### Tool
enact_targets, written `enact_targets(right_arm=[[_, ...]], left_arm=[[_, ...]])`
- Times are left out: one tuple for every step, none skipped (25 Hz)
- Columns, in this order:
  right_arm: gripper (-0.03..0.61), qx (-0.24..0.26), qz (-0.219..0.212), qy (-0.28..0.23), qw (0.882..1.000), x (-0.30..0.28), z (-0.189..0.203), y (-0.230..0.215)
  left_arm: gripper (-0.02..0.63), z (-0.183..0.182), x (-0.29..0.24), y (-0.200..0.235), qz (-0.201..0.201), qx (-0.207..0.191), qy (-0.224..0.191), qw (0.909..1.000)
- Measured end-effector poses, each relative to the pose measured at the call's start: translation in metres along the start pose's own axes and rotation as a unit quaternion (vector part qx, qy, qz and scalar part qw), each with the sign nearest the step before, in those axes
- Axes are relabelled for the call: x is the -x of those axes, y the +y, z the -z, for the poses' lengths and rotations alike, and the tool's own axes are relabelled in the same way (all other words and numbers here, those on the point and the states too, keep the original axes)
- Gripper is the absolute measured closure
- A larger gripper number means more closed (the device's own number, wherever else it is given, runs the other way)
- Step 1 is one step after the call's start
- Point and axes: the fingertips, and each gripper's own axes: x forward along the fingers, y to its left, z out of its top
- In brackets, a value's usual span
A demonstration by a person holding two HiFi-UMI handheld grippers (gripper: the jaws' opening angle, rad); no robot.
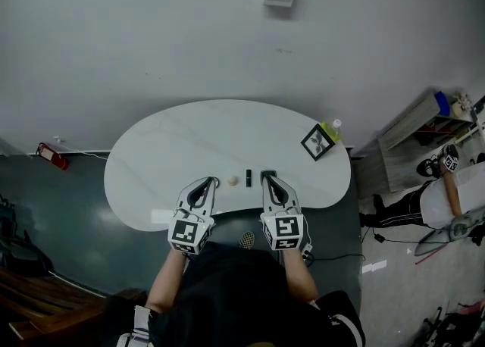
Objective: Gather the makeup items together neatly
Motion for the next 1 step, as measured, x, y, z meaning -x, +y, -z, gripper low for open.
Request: enact_targets(right_arm=[[0.546, 0.000, 0.000, 0.000, 1.000, -0.0005, 0.0000, -0.0005]], left_arm=[[0.597, 0.0008, -0.0009, -0.0003, 0.001, 0.000, 0.000, 1.0000]])
